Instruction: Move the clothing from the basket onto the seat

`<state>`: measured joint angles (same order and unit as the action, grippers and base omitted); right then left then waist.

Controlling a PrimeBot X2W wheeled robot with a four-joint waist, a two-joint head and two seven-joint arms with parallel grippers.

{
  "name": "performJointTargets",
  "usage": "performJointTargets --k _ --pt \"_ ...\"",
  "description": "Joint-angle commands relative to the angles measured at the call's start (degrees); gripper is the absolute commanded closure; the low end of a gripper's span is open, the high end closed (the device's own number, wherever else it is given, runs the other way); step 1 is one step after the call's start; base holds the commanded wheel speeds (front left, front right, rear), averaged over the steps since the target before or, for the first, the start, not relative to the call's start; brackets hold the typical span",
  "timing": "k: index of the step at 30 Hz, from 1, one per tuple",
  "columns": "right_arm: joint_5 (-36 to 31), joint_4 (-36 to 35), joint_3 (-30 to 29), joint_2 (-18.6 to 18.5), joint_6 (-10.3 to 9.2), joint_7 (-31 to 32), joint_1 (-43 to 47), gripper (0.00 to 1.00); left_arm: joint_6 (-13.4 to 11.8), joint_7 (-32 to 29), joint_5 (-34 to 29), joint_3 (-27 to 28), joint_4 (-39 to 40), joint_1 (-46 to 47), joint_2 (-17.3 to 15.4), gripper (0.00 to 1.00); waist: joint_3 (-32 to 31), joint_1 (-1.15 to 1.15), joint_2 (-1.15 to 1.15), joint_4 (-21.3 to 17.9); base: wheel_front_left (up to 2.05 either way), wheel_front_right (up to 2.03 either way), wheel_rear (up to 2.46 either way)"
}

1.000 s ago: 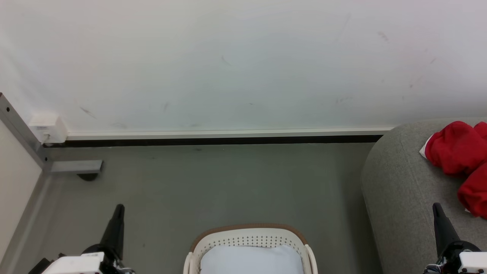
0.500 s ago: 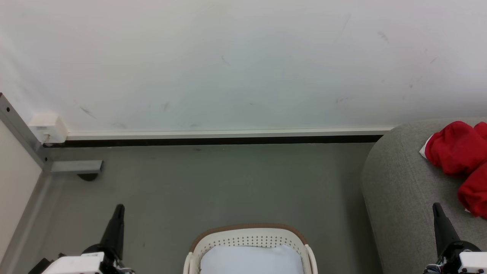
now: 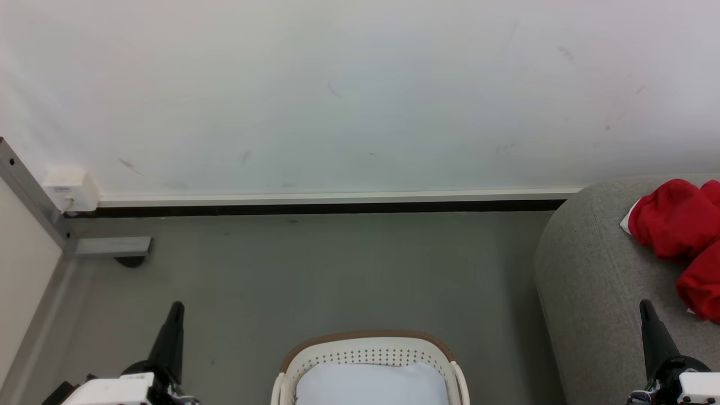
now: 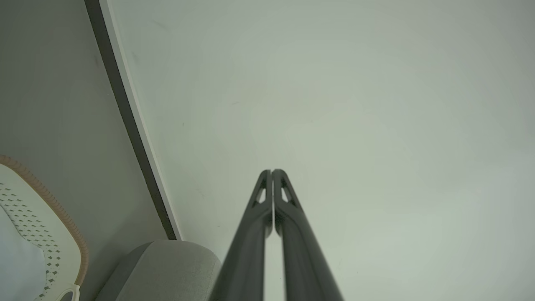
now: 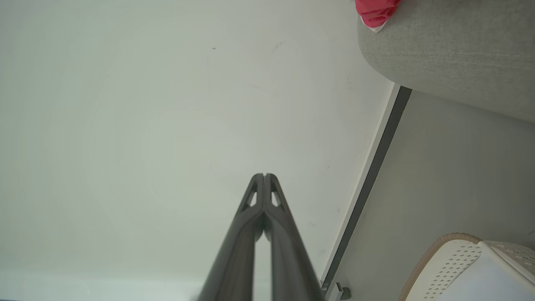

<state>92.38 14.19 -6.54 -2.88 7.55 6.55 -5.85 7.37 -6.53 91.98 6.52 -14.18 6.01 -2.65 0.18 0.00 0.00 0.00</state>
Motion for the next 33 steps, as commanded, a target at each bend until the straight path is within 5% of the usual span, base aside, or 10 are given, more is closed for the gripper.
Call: performJointTargets --k 1,33 --pt "0.0 -0.3 -0.3 0.0 -0.12 0.2 -0.7 1.00 0.2 -0.2 0.8 0.1 0.2 0.5 -0.4 1.00 0.0 0.00 0.00 0.0 0.00 0.00 0.00" --pt "0.0 -0.3 -0.3 0.0 -0.12 0.2 -0.7 1.00 0.2 -0.2 0.8 0.1 0.2 0.5 -0.4 1.00 0.0 0.00 0.00 0.0 0.00 0.00 0.00"
